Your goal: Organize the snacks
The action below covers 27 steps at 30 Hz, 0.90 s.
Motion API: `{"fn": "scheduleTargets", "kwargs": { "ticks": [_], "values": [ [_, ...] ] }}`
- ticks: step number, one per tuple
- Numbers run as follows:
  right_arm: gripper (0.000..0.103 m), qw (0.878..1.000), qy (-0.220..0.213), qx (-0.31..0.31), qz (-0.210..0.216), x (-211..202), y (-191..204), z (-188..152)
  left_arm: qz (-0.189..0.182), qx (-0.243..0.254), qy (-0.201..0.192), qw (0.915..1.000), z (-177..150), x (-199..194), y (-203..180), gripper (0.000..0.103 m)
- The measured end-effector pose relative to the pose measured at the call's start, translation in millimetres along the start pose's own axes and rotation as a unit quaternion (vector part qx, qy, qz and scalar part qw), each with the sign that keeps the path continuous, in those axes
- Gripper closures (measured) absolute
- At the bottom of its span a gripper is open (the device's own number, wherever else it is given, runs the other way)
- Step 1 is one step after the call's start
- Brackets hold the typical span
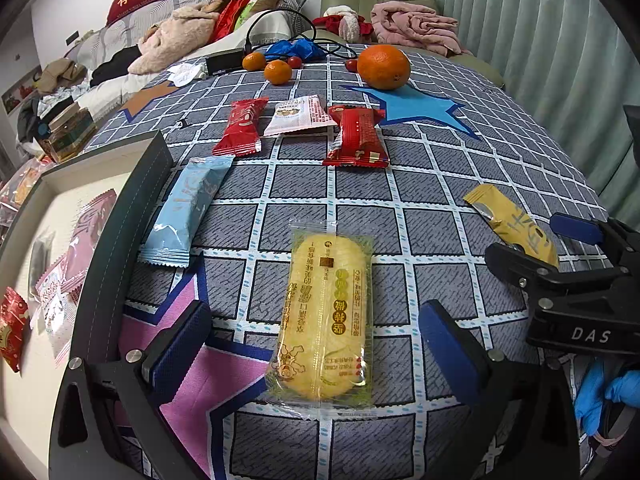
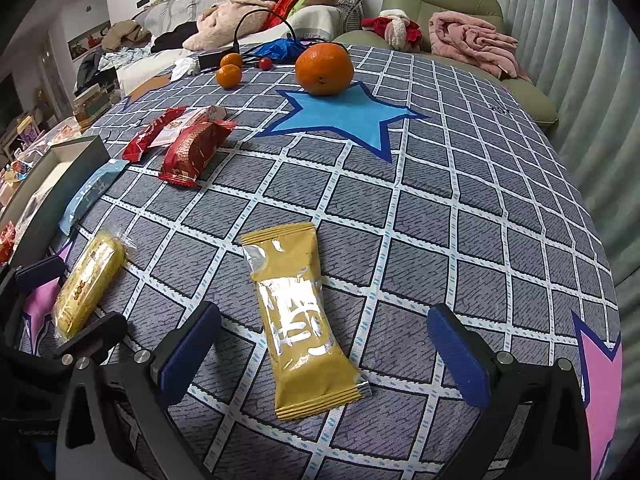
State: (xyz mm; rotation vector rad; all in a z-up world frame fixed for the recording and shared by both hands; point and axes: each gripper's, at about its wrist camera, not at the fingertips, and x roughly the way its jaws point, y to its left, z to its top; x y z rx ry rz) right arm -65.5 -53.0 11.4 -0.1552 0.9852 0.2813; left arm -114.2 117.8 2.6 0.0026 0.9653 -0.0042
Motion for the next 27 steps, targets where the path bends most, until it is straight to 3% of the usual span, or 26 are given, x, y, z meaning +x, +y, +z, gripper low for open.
{"fn": "scheduleTargets", "kwargs": {
  "ticks": [7,14,16,17,18,19,20,23,27],
  "values": [
    [0.0,1.0,0.009,-0.004,0.002,2,0,4,0.0,0.002,0.003,1.0,1,0,0,0.0],
    [0.002,0.997,0.071,-0.007,0.001,10,0,21,-0.006,0.009,0.043,0.999,11,3,-4,0.003],
    [0.017,0.997,0.071,-0.015,0.005,5,3,21,-0.015,0.02,0.046,0.9986,11,-1,-8,0.017],
    [0.036,0.997,0.071,-0.018,0.008,3,4,22,-0.02,0.025,0.045,0.9985,11,-4,-11,0.023],
    [0.06,0.997,0.072,-0.02,0.011,0,6,23,-0.024,0.03,0.045,0.9983,11,-6,-14,0.04],
    [0.071,0.997,0.075,-0.022,0.014,-2,8,23,-0.029,0.037,0.046,0.9978,11,-9,-17,0.06],
    [0.078,0.997,0.079,-0.022,0.016,-3,9,22,-0.033,0.039,0.048,0.9975,11,-11,-19,0.064],
    [0.079,0.996,0.078,-0.009,0.041,-13,9,12,-0.051,0.027,0.061,0.9965,6,-18,-19,0.064],
    [0.079,0.995,0.065,0.017,0.07,-32,9,-2,-0.054,0.03,0.048,0.9969,-1,-37,-19,0.064]
  ]
}}
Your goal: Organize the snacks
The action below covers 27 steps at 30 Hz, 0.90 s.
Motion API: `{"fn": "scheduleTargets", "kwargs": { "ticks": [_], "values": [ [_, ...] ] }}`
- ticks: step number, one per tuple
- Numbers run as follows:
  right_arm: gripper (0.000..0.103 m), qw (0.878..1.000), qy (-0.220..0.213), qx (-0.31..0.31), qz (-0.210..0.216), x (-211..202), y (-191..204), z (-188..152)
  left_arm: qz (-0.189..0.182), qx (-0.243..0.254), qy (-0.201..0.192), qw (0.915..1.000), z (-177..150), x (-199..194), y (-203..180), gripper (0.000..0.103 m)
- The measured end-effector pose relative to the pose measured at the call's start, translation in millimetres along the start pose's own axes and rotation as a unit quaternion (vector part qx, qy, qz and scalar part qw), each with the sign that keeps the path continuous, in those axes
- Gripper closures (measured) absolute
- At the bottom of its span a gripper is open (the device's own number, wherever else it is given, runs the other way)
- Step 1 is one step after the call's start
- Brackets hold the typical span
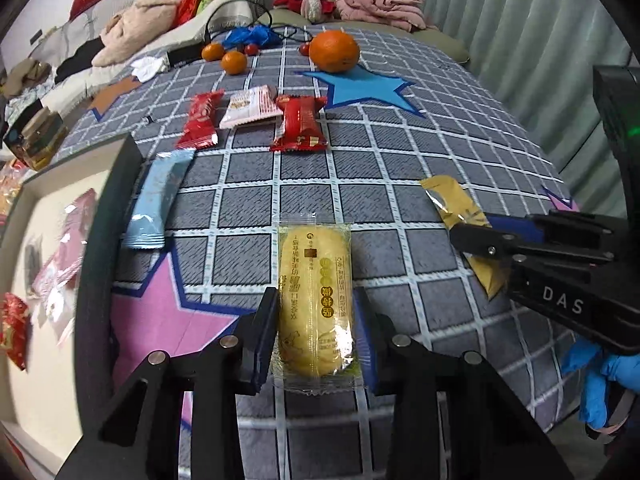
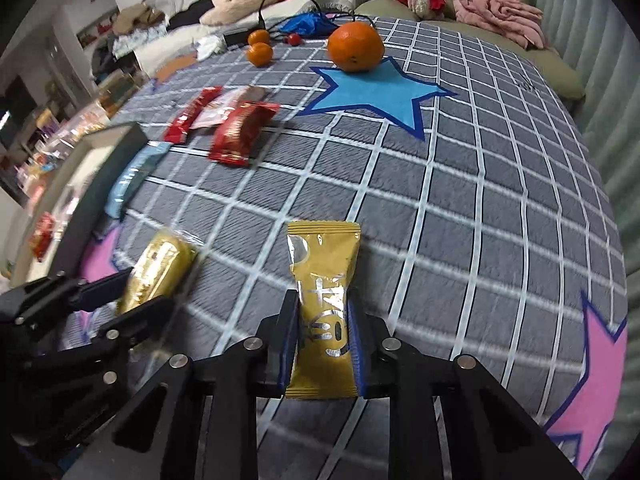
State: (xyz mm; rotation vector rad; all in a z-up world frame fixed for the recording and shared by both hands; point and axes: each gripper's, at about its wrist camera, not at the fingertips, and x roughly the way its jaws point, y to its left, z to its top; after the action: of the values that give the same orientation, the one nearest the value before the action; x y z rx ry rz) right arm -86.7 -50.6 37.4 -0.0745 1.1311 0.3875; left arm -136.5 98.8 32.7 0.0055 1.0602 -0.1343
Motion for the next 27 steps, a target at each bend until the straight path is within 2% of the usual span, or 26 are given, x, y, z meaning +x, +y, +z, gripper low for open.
{"fn": "scheduleTargets", "kwargs": {
  "ticks": [6,12,17,27],
  "values": [
    [0.079,1.0,-0.012,0.012,0.024,-20,8,-5,-0.001,-0.007,-0.029,0.9996,1,-32,11,0.064],
    [0.079,0.998,-0.022,0.013,0.05,-32,26,5,0.016,-0.016,-0.051,0.9984,5,-57,31,0.064],
    [0.079,0.997,-0.03,-0.008,0.066,-39,55,21,0.033,-0.035,-0.073,0.9962,8,-78,63,0.064],
    [0.079,0.992,-0.035,-0.07,0.104,-38,129,58,0.094,-0.085,-0.103,0.9866,10,-107,147,0.064]
  ]
}}
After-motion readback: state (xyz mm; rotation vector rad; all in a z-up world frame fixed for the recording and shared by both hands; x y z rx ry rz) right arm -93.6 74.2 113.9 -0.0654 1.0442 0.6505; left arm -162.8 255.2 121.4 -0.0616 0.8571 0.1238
